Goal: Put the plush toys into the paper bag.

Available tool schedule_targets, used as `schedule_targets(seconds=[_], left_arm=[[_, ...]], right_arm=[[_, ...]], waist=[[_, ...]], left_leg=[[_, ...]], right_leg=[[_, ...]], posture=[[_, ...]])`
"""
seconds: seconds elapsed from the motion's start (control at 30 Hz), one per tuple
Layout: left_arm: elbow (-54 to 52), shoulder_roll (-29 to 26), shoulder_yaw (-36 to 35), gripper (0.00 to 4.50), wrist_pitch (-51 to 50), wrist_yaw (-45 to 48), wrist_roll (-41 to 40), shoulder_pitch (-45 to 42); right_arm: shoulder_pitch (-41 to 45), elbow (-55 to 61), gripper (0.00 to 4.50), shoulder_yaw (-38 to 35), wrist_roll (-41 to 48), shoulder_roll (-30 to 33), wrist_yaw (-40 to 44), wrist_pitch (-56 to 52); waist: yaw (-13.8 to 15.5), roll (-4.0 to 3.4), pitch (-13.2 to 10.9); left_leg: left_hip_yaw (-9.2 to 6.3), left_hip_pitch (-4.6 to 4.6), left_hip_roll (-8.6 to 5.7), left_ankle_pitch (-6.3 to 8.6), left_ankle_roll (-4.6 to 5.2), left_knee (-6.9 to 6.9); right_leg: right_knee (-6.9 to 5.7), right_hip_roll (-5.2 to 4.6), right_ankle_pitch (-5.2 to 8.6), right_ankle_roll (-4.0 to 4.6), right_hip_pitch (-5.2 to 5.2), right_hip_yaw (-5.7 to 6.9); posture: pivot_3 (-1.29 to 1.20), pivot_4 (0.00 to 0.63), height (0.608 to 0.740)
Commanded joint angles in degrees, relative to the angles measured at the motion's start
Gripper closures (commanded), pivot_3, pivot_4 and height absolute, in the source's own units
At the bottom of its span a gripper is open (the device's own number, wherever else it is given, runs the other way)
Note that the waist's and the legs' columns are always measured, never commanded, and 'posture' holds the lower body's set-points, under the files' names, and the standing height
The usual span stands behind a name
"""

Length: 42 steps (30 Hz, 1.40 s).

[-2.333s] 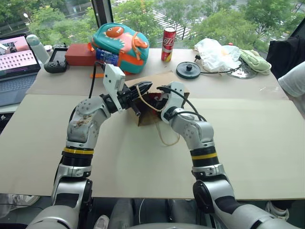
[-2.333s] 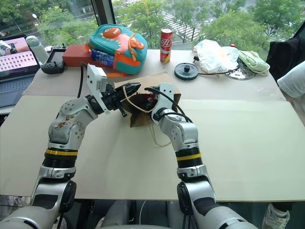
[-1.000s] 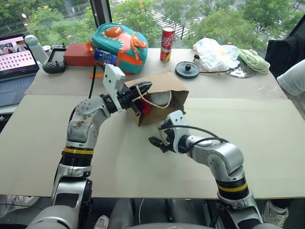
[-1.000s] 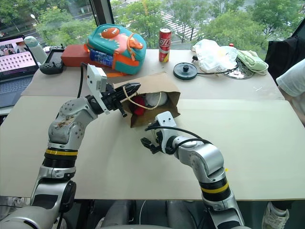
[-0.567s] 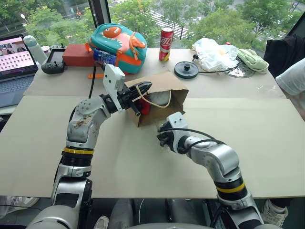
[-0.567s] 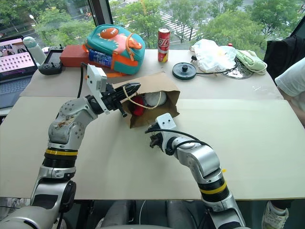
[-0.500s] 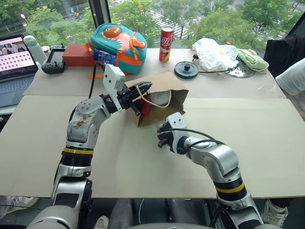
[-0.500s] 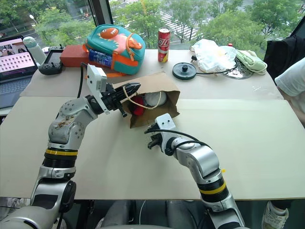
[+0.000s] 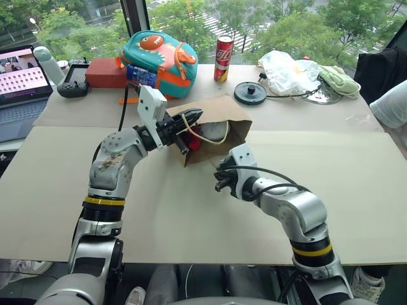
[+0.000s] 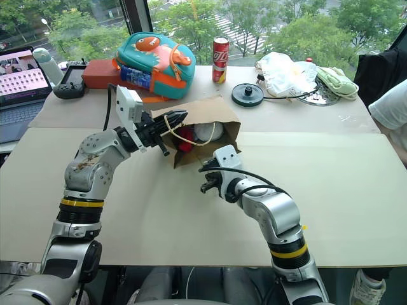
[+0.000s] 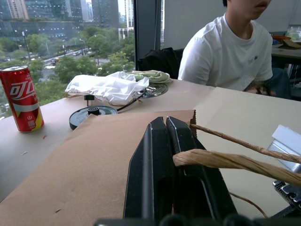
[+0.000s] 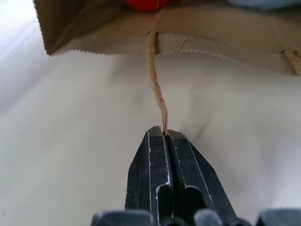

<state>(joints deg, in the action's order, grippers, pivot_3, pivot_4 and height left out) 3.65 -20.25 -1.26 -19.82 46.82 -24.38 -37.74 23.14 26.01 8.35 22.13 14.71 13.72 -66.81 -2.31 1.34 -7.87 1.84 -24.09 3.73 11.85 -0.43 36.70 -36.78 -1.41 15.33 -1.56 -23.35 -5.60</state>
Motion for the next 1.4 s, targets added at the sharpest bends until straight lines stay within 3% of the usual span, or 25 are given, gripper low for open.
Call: schedule_targets(seconds=[0.03, 0.3, 0.47, 0.9, 1.0, 1.2, 1.33, 1.4], left_arm=[[-2.14, 1.47, -2.28, 4.50, -3.26, -1.95, -3.92, -1.70], [-8.46, 6.98, -12.48, 4.50, -26.38, -14.41, -26.73, -2.64], [-8.63, 8.20, -13.48, 4.50, -31.41, -20.21, -29.76, 0.74], [-9.71, 6.77, -12.81, 4.50, -33.74, -19.88, -32.18, 3.57], [-9.92, 6.35, -13.30, 3.71, -34.28, -19.36, -33.79, 2.54], [-10.96, 4.27, -15.05, 1.47, -38.05, -18.65, -40.76, 1.01], [-12.08, 1.72, -16.19, 0.08, -40.91, -18.65, -45.74, 0.73], [-12.31, 0.27, -17.13, 0.01, -42.13, -19.12, -48.40, 0.62]], right_arm=[[1.01, 9.04, 4.46, -4.63, 3.68, 5.37, 4.56, -0.92], [10.83, 17.49, 4.46, -17.38, 12.87, 17.70, 11.94, -5.96], [11.86, 17.59, 4.46, -16.12, 14.48, 21.57, 12.94, -6.57], [13.14, 15.09, 4.46, -7.67, 12.67, 17.39, 9.02, -3.94], [14.67, 13.41, 3.64, -6.63, 11.22, 14.87, 7.20, -2.87], [16.71, 11.96, 1.57, -10.27, 12.06, 11.52, 5.39, -2.05], [16.80, 13.49, 0.20, -14.86, 15.16, 12.92, 7.41, -2.59], [16.84, 14.71, 0.05, -18.11, 18.32, 13.45, 9.09, -2.56]], waist=[[0.20, 0.00, 0.00], [-0.14, -0.01, -0.02], [-0.08, -0.02, -0.02], [0.09, -0.01, -0.02], [0.03, -0.02, -0.02], [0.03, -0.02, -0.02], [0.08, -0.02, -0.02], [0.06, -0.02, -0.02]], left_leg=[[0.00, -0.02, -0.01, 0.00, 0.00, 0.01], [-0.12, -0.03, 0.00, 0.00, 0.00, 0.04], [-0.17, 0.08, -0.02, 0.00, 0.00, 0.04], [-0.16, 0.10, -0.08, -0.03, -0.05, 0.04], [-0.16, 0.09, -0.07, -0.04, -0.06, 0.04], [-0.17, 0.04, -0.07, -0.04, -0.06, 0.04], [-0.17, 0.03, -0.07, -0.04, -0.06, 0.03], [-0.17, 0.03, -0.07, -0.04, -0.06, 0.03]], right_leg=[[0.01, -0.02, 0.00, 0.00, 0.00, 0.00], [0.01, 0.01, 0.01, -0.02, 0.01, 0.03], [0.03, 0.02, 0.01, -0.02, 0.16, 0.05], [0.01, 0.00, 0.01, -0.02, 0.14, 0.00], [0.00, 0.00, 0.01, -0.01, 0.12, 0.00], [0.02, 0.00, 0.01, -0.01, 0.11, 0.01], [0.02, -0.02, 0.01, -0.01, 0.11, 0.02], [0.02, -0.01, 0.01, -0.01, 0.11, 0.03]], posture=[[0.00, 0.150, 0.733], [0.00, 0.150, 0.733], [0.00, 0.150, 0.733], [0.00, 0.150, 0.733], [0.00, 0.150, 0.733], [0.00, 0.150, 0.733], [0.00, 0.150, 0.733], [0.00, 0.150, 0.733]])
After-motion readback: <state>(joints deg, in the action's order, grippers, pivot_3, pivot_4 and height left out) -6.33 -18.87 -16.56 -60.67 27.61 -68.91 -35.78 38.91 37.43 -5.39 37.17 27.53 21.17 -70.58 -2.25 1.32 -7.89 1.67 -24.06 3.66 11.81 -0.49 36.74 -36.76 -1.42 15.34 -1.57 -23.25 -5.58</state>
